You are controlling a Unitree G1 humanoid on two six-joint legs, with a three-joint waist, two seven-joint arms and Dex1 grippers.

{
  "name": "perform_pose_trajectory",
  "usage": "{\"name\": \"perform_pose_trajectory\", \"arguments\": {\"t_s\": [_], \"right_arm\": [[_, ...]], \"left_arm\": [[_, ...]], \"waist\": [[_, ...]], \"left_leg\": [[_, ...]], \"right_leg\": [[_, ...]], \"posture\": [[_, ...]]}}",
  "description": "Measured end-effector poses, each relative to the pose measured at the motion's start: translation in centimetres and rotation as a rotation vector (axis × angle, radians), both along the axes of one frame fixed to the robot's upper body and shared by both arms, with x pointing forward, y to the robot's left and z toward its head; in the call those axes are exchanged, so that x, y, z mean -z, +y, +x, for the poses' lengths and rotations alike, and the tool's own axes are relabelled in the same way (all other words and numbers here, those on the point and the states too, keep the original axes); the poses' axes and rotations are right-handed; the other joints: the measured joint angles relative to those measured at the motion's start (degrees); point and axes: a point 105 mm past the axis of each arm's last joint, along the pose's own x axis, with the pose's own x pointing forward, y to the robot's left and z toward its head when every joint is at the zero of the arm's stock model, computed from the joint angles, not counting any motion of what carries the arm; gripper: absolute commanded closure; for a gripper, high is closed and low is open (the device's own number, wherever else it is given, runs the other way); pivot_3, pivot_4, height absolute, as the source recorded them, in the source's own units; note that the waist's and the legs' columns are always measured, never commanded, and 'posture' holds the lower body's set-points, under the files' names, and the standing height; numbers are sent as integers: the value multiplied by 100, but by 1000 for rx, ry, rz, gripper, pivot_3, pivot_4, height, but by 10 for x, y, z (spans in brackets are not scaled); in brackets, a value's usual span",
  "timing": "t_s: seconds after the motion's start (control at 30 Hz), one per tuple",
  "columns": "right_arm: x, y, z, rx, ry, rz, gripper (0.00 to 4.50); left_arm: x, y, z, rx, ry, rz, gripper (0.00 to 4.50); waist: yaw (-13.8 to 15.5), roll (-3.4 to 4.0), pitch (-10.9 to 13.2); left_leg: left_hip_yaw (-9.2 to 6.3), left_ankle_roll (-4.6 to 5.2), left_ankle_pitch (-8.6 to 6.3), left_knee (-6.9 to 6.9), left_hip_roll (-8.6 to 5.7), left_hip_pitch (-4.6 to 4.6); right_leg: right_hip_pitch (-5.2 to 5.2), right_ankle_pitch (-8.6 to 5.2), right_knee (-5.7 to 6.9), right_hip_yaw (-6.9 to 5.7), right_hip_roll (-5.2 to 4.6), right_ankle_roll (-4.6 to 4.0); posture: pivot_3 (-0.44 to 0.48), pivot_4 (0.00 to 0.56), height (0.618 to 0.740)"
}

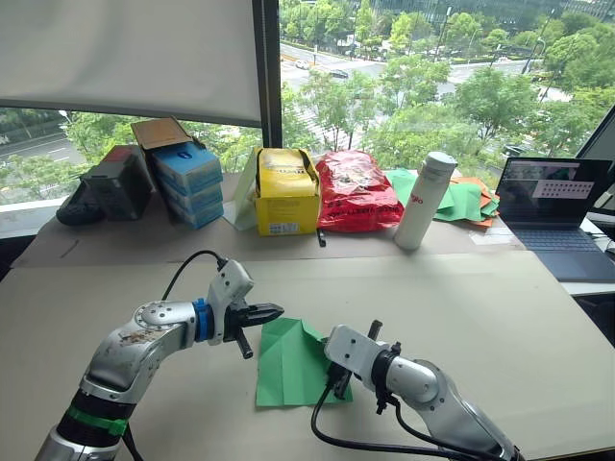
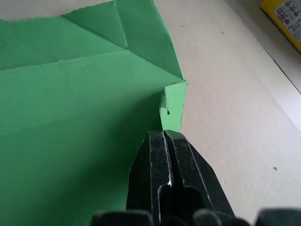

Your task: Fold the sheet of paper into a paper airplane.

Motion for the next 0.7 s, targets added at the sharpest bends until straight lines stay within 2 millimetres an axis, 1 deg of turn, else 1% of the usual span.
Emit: {"name": "perform_pose_trajectory", "arguments": {"t_s": [0.17,0.33,0.47,0.6,0.7], "right_arm": [[-2,6,3,-63,-77,-115,4468],[-1,7,3,-66,-78,-125,4468],[-2,8,3,-68,-73,-125,4468],[-2,9,3,-71,-70,-127,4468],[-2,9,4,-72,-69,-132,4468]], "left_arm": [[3,-11,4,32,-1,23,4500],[8,-21,10,51,-19,67,4500],[13,-26,15,66,-47,139,4500],[24,-34,14,91,-41,195,4500],[38,-32,17,87,-30,244,4500]], "waist": [[-1,-4,-1],[1,-5,-2],[-6,-5,-3],[-15,-6,-3],[-13,-6,-3]], "left_leg": [[1,0,0,2,0,2],[1,2,-1,4,0,3],[1,4,-2,3,0,4],[2,4,-2,4,1,5],[1,7,-3,4,2,5]], "right_leg": [[2,0,1,0,5,0],[5,0,1,0,5,1],[5,0,1,3,9,1],[4,0,1,5,10,1],[4,0,2,3,12,0]], "posture": [[0,150,740],[0,150,740],[0,150,740],[0,150,740],[0,150,740]]}}
